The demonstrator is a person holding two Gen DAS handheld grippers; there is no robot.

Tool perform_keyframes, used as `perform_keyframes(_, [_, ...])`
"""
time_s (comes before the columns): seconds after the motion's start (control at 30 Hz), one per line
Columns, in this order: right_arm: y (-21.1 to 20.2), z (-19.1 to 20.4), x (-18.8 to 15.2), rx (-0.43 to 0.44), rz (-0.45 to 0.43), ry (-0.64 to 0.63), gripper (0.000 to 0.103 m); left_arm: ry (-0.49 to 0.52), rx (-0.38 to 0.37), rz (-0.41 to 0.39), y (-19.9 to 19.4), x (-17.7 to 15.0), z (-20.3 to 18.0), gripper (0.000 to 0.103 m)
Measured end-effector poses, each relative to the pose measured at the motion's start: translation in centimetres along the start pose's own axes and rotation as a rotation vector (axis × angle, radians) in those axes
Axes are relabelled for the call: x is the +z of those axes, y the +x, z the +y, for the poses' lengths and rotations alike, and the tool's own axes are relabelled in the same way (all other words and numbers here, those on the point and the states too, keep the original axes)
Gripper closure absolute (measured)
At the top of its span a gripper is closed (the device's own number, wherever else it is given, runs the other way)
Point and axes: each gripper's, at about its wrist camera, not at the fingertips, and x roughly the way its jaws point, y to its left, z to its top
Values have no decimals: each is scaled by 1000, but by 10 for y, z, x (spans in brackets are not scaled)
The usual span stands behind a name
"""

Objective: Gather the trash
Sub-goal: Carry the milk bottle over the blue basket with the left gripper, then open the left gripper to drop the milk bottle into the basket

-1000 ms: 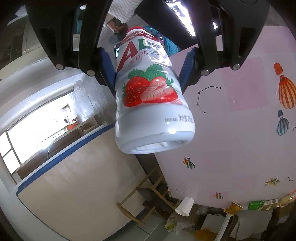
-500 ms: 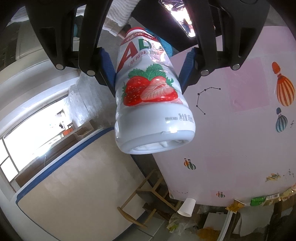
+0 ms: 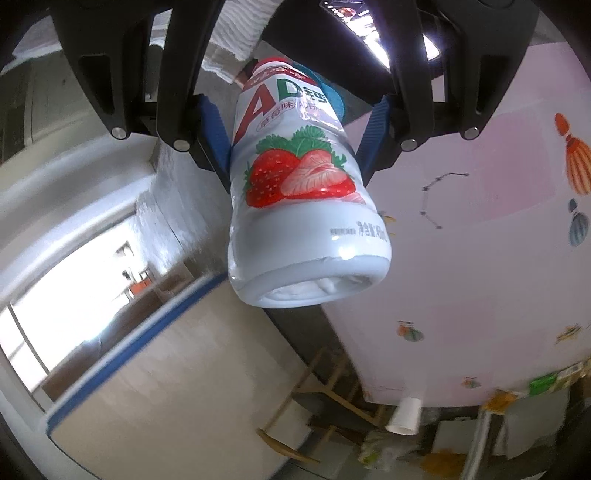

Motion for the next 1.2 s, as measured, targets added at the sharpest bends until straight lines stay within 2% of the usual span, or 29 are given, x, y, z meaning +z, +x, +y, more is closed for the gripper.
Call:
perform_keyframes(0.07, [-22, 5, -7, -10, -73, -24, 60, 28, -22, 20, 7, 0, -12, 44])
perform_keyframes(0.2, [-64, 10, -18, 63, -167, -14, 58, 81, -58, 74, 28, 0, -36, 44])
perform_keyframes(0.33, [-118, -10, -32, 96, -287, 43, 54, 142, -91, 173, 69, -10, -67, 44])
perform_keyframes(0.47, [-153, -42, -51, 81, -375, 122, 52, 199, -118, 350, 143, -34, -96, 44])
perform_keyframes(0.5, [-164, -51, -57, 79, -389, 139, 52, 227, -104, 402, 168, -42, -103, 44])
perform_keyframes(0.6, [-162, -65, -59, 81, -403, 173, 52, 269, -45, 589, 247, -72, -112, 44])
perform_keyframes(0.63, [-167, -71, -62, 93, -409, 186, 52, 255, -34, 647, 268, -81, -110, 44])
perform_keyframes(0.67, [-168, -74, -62, 98, -409, 191, 52, 229, -29, 745, 299, -96, -106, 44])
perform_keyframes(0.73, [-176, -78, -64, 96, -413, 194, 52, 137, -12, 881, 351, -125, -90, 45])
perform_keyframes(0.8, [-168, -65, -59, 91, -424, 190, 52, 77, 20, 963, 389, -149, -77, 45])
perform_keyframes(0.93, [-167, -53, -56, 70, -417, 158, 52, 3, 74, 1016, 435, -179, -55, 45])
perform_keyframes(1.0, [-166, -49, -54, 61, -401, 140, 52, -91, 71, 1046, 453, -195, -45, 47])
perform_keyframes(1.03, [-163, -47, -51, 57, -389, 129, 52, -145, 72, 1034, 455, -200, -36, 46])
perform_keyframes(1.07, [-160, -45, -49, 53, -379, 122, 52, -186, 80, 1024, 459, -202, -31, 39])
perform_keyframes(1.1, [-157, -43, -47, 46, -365, 117, 52, -221, 102, 1021, 462, -203, -23, 28])
perform_keyframes(1.13, [-155, -42, -44, 41, -355, 114, 52, -237, 122, 1021, 462, -207, -21, 24])
perform_keyframes(1.2, [-150, -40, -40, 24, -335, 111, 52, -251, 139, 1018, 458, -205, -14, 22])
